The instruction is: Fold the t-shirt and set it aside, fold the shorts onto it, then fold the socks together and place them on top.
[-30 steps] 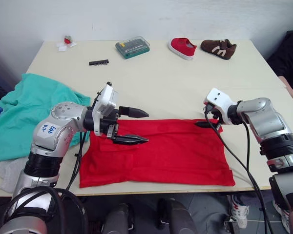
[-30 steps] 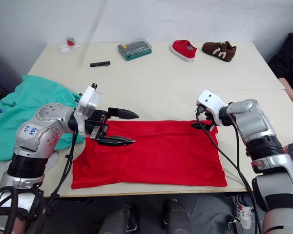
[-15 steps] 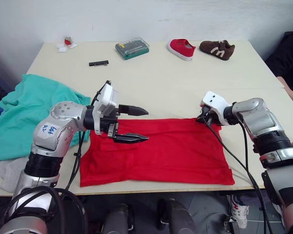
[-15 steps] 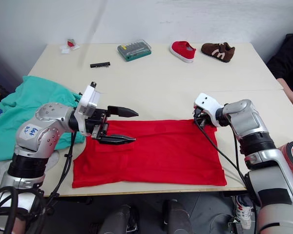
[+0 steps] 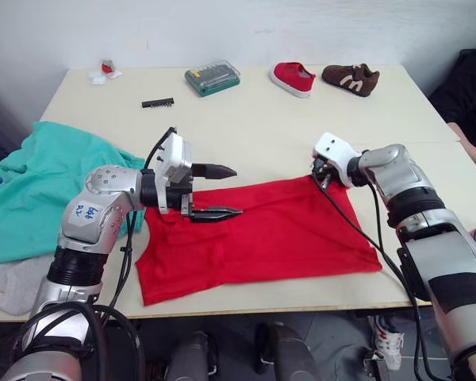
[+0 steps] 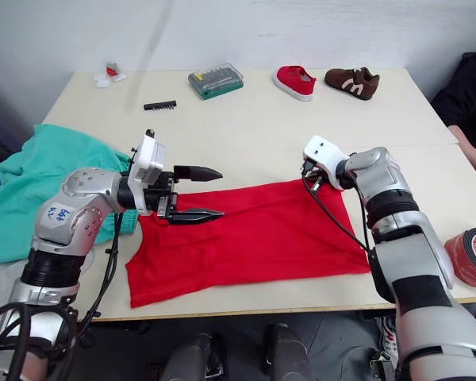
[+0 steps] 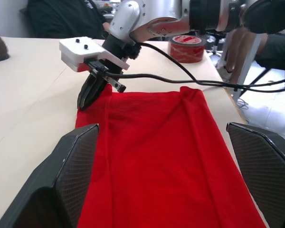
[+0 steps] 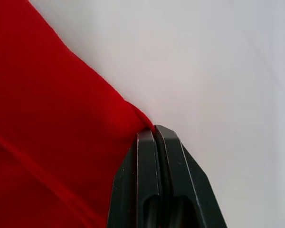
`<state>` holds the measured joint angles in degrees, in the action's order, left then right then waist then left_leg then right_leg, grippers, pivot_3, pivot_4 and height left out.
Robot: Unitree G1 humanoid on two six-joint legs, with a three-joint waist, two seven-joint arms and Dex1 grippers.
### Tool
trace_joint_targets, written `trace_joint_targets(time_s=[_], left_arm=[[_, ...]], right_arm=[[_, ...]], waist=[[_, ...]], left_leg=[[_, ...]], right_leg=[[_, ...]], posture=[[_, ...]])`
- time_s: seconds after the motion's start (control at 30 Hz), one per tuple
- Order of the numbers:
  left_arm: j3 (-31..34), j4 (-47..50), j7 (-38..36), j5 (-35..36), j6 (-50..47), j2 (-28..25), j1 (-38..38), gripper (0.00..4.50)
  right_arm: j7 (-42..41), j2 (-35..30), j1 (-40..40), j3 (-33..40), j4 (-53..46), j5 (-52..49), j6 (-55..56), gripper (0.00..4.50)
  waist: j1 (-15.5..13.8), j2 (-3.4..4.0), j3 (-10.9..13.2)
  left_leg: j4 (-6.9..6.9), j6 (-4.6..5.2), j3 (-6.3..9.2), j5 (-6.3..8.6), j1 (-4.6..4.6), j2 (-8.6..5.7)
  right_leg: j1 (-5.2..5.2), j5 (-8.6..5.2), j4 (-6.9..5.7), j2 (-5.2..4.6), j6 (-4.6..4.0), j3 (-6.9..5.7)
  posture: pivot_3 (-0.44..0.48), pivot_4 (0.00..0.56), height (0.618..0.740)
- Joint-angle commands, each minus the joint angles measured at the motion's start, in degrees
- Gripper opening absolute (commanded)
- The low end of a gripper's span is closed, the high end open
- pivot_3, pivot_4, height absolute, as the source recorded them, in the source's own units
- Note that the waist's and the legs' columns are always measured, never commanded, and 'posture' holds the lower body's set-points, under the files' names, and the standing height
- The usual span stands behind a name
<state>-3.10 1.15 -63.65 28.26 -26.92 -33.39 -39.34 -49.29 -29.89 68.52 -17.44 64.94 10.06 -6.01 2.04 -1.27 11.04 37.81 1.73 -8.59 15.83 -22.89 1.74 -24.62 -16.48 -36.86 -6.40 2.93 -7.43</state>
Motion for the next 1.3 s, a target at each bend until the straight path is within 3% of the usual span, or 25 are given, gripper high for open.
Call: trace_joint_targets(time_s=[0.03, 0.17, 0.3, 0.4, 0.53, 0.63, 0.77, 0.87, 1.03, 1.17, 1.3], left_arm=[[2.06, 0.08, 1.68, -0.22, 1.45, 0.48, -2.06, 4.5], [2.02, -1.09, 2.42, -1.39, 2.26, 0.35, -1.98, 4.5], [1.46, -2.09, 1.71, -2.22, 2.55, -0.18, -1.61, 4.5], [0.81, -3.88, 0.08, -2.8, 2.38, -0.94, -2.01, 4.5], [-0.43, -9.24, -2.78, -5.1, 4.25, -1.96, -4.07, 4.5], [-1.45, -18.92, -6.4, -7.78, 7.33, -2.95, -8.61, 4.5], [-3.44, -33.58, -10.21, -12.22, 13.07, -2.39, -16.24, 4.5], [-4.78, -46.9, -12.44, -16.46, 19.44, -1.49, -22.52, 4.5], [-5.87, -62.48, -13.03, -22.33, 27.07, 1.11, -29.13, 4.5], [-7.31, -69.27, -9.82, -27.46, 31.16, 3.17, -31.05, 4.5], [-7.24, -72.89, -5.74, -30.64, 32.87, 5.0, -31.76, 4.5]], right_arm=[[5.5, 0.96, 3.57, 0.5, 4.39, 2.77, 8.05, 0.01], [9.51, 1.4, 4.87, -0.44, 7.38, 6.19, 12.68, 0.01], [7.65, 0.98, 4.31, 0.4, 8.07, 7.05, 13.8, 0.01], [8.19, -0.08, 3.79, 0.77, 7.29, 7.63, 13.65, 0.63], [8.57, -3.18, 2.61, 2.49, 2.33, 6.8, 12.82, 2.02], [3.92, -7.56, -5.39, 9.88, -19.28, -0.46, -0.08, 3.06], [-0.77, -12.16, -25.01, 21.82, -59.98, -11.73, -33.34, 4.4], [0.17, -13.78, -37.12, 31.59, -83.48, -17.84, -56.32, 4.46], [3.69, -9.71, -48.53, 45.27, -105.2, -21.8, -83.48, 4.46], [7.69, -0.83, -57.71, 52.89, -113.85, -25.61, -86.49, 4.46], [12.48, 8.76, -65.81, 55.09, -119.73, -30.12, -86.49, 4.46]], waist=[[-0.01, 0.0, 0.0], [0.0, 0.05, 0.03], [0.0, 0.08, 0.05], [0.0, 0.1, 0.06], [-0.06, 0.19, 0.11], [-0.42, 0.2, 0.12], [-1.25, 0.21, 0.12], [-2.05, 0.22, 0.13], [-1.9, 0.21, 0.13], [-2.1, 0.18, 0.11], [-1.93, 0.18, 0.12]], left_leg=[[0.0, 0.0, 0.0, 0.0, -0.03, 0.0], [0.0, 0.0, 0.02, 0.0, -0.06, -0.01], [0.01, 0.01, 0.02, 0.0, -0.06, 0.0], [0.01, 0.01, 0.03, 0.0, -0.06, 0.0], [0.01, 0.01, 0.03, 0.0, -0.07, 0.0], [0.09, 0.02, 0.12, -0.01, -0.17, 0.0], [0.12, 0.03, 0.24, 0.01, -0.29, 0.02], [0.13, 0.1, 0.29, 0.08, -0.38, 0.03], [0.22, 0.65, 0.22, 0.49, -0.38, 0.0], [0.2, 0.67, 0.26, 0.52, -0.39, 0.0], [0.16, 0.68, 0.19, 0.52, -0.46, -0.02]], right_leg=[[0.0, 0.0, -0.01, 0.0, 0.0, -0.01], [0.0, 0.0, -0.02, 0.0, 0.0, -0.02], [0.0, 0.0, -0.02, 0.0, 0.0, -0.03], [0.0, 0.0, -0.03, 0.01, 0.0, -0.03], [-0.01, 0.0, -0.03, 0.01, 0.0, -0.04], [-0.03, 0.0, 0.0, 0.02, 0.01, -0.12], [-0.04, 0.0, -0.05, 0.05, 0.01, -0.22], [-0.08, 0.0, 0.06, 0.05, 0.01, -0.31], [-0.07, 0.12, 0.3, -0.02, 0.07, -0.26], [-0.07, 0.14, 0.36, -0.02, 0.07, -0.3], [-0.17, 0.16, 0.37, -0.02, 0.1, -0.25]], posture=[[0.0, 0.15, 0.74], [0.0, 0.15, 0.74], [0.0, 0.15, 0.74], [0.0, 0.15, 0.74], [0.0, 0.15, 0.74], [0.0, 0.15, 0.74], [0.0, 0.15, 0.74], [0.0, 0.15, 0.74], [0.0, 0.15, 0.74], [0.0, 0.15, 0.74], [0.0, 0.15, 0.74]])
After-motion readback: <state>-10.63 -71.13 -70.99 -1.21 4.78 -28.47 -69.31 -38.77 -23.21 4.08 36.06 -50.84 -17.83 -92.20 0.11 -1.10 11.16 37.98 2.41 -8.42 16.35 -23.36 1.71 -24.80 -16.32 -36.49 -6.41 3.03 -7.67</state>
